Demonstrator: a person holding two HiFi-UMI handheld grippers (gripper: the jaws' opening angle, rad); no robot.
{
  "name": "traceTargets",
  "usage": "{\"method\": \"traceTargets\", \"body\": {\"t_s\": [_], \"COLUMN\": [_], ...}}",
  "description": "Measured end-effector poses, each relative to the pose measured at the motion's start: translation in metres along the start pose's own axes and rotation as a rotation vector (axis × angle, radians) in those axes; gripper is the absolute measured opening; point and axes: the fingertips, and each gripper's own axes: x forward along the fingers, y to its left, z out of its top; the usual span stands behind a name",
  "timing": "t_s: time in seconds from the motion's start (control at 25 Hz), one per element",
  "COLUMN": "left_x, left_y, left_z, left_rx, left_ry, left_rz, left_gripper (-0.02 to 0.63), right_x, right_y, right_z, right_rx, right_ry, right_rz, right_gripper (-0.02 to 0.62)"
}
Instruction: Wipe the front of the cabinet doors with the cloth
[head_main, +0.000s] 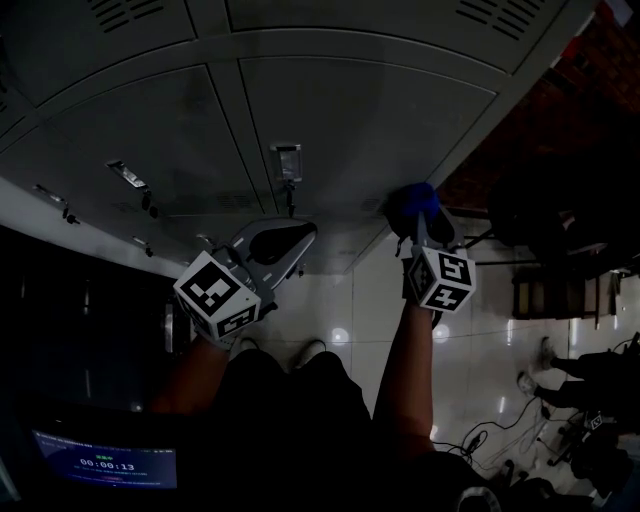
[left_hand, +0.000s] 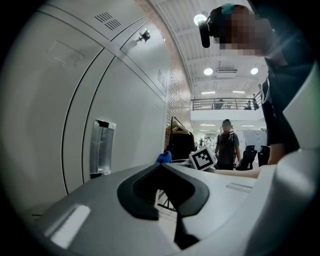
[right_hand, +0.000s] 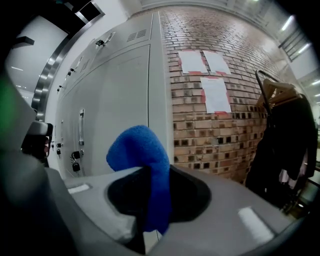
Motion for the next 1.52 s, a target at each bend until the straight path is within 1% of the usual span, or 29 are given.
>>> {"method": "traceTargets", "body": {"t_s": [0.16, 0.24, 0.32, 0.44, 0.72, 0.84, 0.92, 0.96, 1.04, 1.12, 1.24, 1.36, 1.52], "left_x": [0.005, 0.006, 0.004, -0.002, -0.035, -0.055, -0.072, -0.081, -0.096, -0.110, -0.123, -0.127, -0.116], "left_y": [-0.003, -0.004, -0.004, -0.002, 0.009, 0.018, 0.026, 0.030, 0.036, 0.041, 0.048, 0.050, 0.048], "left_z": [-0.001, -0.003, -0.006, -0.013, -0.026, -0.028, -0.029, -0.029, -0.028, -0.028, -0.026, -0.026, -0.029], "left_rx": [-0.003, -0.005, -0.008, -0.018, -0.036, -0.039, -0.040, -0.040, -0.041, -0.042, -0.041, -0.043, -0.049], "left_ry": [0.000, 0.001, 0.004, 0.011, 0.024, 0.025, 0.027, 0.028, 0.031, 0.033, 0.028, 0.024, 0.021], "left_rz": [0.019, 0.026, 0.033, 0.050, 0.110, 0.142, 0.174, 0.191, 0.222, 0.247, 0.271, 0.275, 0.248], "left_gripper": [0.002, 0.002, 0.002, 0.002, 0.002, 0.002, 0.002, 0.002, 0.002, 0.002, 0.002, 0.002, 0.002], "right_x": [-0.002, -0.003, -0.002, 0.001, 0.005, 0.006, 0.011, 0.015, 0.025, 0.035, 0.048, 0.054, 0.053], "right_y": [0.002, 0.011, 0.028, 0.072, 0.194, 0.239, 0.263, 0.272, 0.281, 0.280, 0.268, 0.250, 0.224], "right_z": [0.001, 0.002, 0.002, -0.001, -0.013, -0.018, -0.022, -0.025, -0.033, -0.041, -0.047, -0.051, -0.054], "right_rx": [-0.015, -0.028, -0.039, -0.061, -0.117, -0.132, -0.136, -0.135, -0.124, -0.103, -0.071, -0.066, -0.076], "right_ry": [-0.014, -0.037, -0.053, -0.058, -0.064, -0.058, -0.043, -0.031, 0.000, 0.030, 0.054, 0.074, 0.082], "right_rz": [0.038, 0.079, 0.136, 0.252, 0.519, 0.601, 0.632, 0.636, 0.617, 0.573, 0.494, 0.437, 0.385], "right_gripper": [0.078, 0.078, 0.078, 0.078, 0.078, 0.078, 0.078, 0.078, 0.078, 0.078, 0.078, 0.078, 0.078]}}
